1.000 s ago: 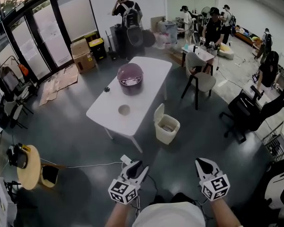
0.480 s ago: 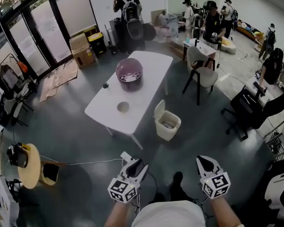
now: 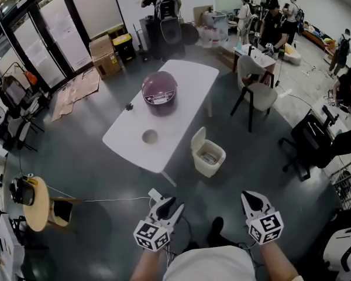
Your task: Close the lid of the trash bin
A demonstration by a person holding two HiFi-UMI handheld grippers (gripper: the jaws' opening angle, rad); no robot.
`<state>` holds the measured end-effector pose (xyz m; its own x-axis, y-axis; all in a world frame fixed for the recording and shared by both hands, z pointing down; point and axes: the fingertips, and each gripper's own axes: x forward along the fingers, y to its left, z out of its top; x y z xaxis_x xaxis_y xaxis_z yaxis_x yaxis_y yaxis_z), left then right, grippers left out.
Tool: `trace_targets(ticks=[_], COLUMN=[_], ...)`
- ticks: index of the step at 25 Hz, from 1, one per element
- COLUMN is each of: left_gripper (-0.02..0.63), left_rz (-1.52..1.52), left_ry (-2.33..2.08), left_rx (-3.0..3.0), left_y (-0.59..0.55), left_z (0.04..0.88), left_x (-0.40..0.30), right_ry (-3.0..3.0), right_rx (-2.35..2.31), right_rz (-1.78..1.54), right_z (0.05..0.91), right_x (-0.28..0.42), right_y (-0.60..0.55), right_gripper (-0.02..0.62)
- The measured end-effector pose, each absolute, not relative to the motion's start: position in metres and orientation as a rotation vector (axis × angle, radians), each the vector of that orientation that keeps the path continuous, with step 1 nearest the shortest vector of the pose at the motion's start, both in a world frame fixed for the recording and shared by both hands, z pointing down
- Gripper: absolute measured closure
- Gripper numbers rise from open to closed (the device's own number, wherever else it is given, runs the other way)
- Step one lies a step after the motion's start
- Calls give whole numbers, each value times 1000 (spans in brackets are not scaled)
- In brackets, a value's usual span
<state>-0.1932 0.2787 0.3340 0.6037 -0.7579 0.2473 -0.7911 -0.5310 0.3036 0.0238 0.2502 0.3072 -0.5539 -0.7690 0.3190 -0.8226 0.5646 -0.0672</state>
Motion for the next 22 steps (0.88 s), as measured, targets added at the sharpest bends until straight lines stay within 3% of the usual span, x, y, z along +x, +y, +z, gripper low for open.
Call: trace_targets(ticks=[22], left_gripper=[442], left_rz=[188], left_ry=[-1325], left_rx=[2382], left_y=[172], left_z=[338], left_x=[-121], right_ry=[-2604], right_rx=[1154], right_rz=[368], right_z=[327], right_x=[87], right_y=[122], right_gripper=[583])
